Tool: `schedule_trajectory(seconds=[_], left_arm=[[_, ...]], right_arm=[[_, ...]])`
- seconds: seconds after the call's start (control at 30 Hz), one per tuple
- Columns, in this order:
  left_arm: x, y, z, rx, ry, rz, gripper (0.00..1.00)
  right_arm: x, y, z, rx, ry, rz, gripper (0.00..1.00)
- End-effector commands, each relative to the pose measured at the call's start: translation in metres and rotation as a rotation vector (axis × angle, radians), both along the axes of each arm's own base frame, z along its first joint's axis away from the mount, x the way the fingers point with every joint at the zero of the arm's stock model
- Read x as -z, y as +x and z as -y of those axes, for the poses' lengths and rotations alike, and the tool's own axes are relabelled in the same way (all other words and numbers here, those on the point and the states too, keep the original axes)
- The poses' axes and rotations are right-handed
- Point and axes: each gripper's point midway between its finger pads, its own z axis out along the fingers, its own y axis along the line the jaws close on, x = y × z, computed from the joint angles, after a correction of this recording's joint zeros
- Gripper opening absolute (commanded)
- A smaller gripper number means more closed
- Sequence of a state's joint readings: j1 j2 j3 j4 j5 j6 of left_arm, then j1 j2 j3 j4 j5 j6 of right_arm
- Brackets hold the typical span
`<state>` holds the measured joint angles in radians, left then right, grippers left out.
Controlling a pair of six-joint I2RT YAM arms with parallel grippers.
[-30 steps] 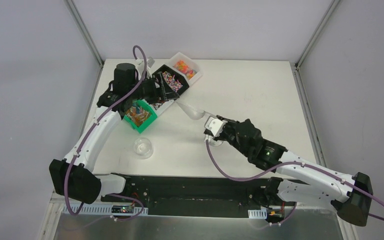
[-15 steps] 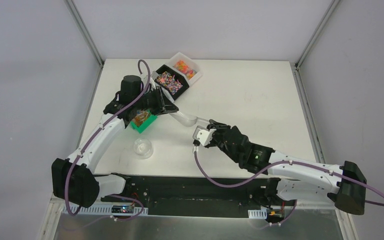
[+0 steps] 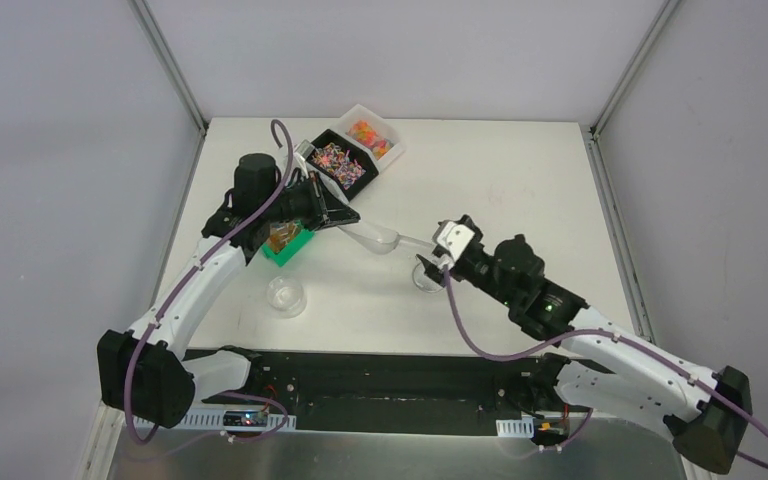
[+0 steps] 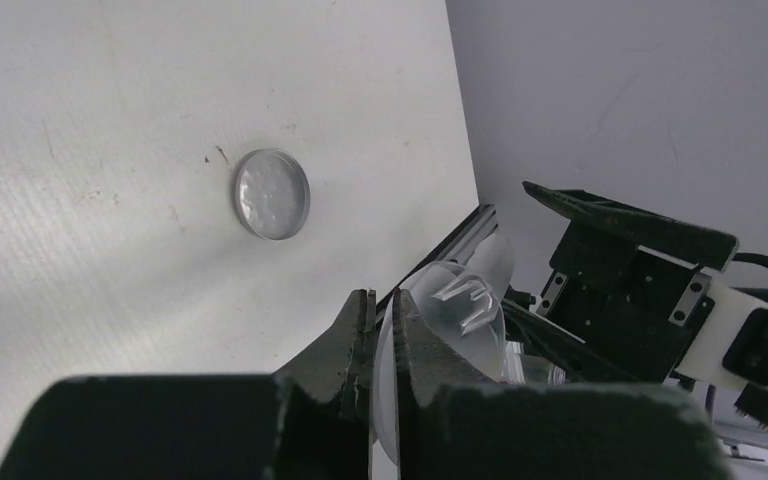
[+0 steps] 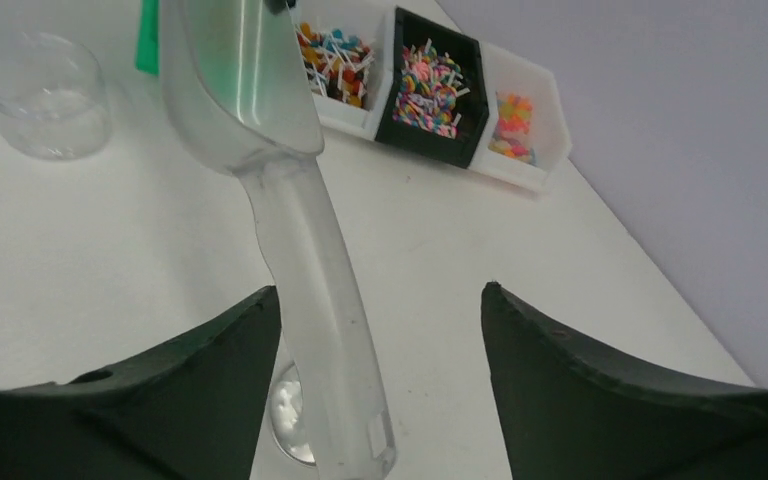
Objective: Pack the candies
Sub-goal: Pick up the spatula from the center of the board.
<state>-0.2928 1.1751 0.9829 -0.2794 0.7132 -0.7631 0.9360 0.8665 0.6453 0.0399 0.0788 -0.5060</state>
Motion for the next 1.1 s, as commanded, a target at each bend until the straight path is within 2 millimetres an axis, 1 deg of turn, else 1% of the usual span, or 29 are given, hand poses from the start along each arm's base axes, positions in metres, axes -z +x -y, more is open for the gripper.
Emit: schedule_trajectory(seconds=[0.0,0.03,0.07,0.13,0.23,0.33,0.47,0.5,0.57,0.7,0.77,0.87,0.93,0.97,1.0,1.07], left_arm=[[-0.028,-0.003,-0.003,0.007,-0.055,0.098,0.0],[-0.031,-0.003,-0.004,0.004,-0.072,0.097,0.0],[-0.034,-0.004,-0.005,0.008,-0.094,0.098,0.0],[-0.042,-0.008,-0.004,0.024,-0.147,0.11,0.0],[-0.052,-0.014,-0.004,0.048,-0.204,0.159,0.0],[-0.054,-0.017,-0.009,0.032,-0.227,0.205,0.0],[-0.065,-0.025,-0.011,0.039,-0.324,0.223,0.0],[-0.072,-0.028,-0.011,0.049,-0.36,0.249,0.0],[-0.079,-0.033,-0.011,0.064,-0.416,0.257,0.0],[-0.088,-0.043,-0.012,0.086,-0.514,0.25,0.0],[-0.089,-0.046,-0.012,0.092,-0.545,0.243,0.0],[-0.087,-0.047,-0.013,0.085,-0.56,0.222,0.0],[-0.087,-0.047,-0.014,0.076,-0.576,0.21,0.0],[-0.086,-0.047,-0.014,0.074,-0.583,0.205,0.0],[-0.086,-0.047,-0.014,0.07,-0.588,0.199,0.0],[-0.084,-0.047,-0.015,0.065,-0.589,0.194,0.0]], right_arm=[[-0.051,-0.025,-0.008,-0.172,0.28,-0.106,0.77],[-0.055,-0.028,-0.008,-0.193,0.301,-0.119,0.82],[-0.059,-0.031,-0.007,-0.214,0.322,-0.132,0.85],[-0.067,-0.034,-0.005,-0.24,0.364,-0.156,0.87],[-0.083,-0.038,-0.004,-0.277,0.43,-0.2,0.89],[-0.094,-0.042,-0.008,-0.322,0.479,-0.279,0.9],[-0.1,-0.041,-0.013,-0.339,0.5,-0.36,0.92],[-0.101,-0.042,-0.014,-0.344,0.5,-0.363,0.93],[-0.103,-0.042,-0.015,-0.352,0.508,-0.352,0.94],[-0.107,-0.038,-0.017,-0.353,0.519,-0.339,0.95],[-0.108,-0.039,-0.02,-0.374,0.512,-0.348,0.95],[-0.11,-0.044,-0.024,-0.42,0.507,-0.353,0.9],[-0.11,-0.044,-0.025,-0.428,0.508,-0.345,0.82],[-0.11,-0.044,-0.025,-0.428,0.508,-0.341,0.76],[-0.111,-0.044,-0.025,-0.43,0.51,-0.335,0.68],[-0.113,-0.045,-0.025,-0.439,0.516,-0.325,0.6]])
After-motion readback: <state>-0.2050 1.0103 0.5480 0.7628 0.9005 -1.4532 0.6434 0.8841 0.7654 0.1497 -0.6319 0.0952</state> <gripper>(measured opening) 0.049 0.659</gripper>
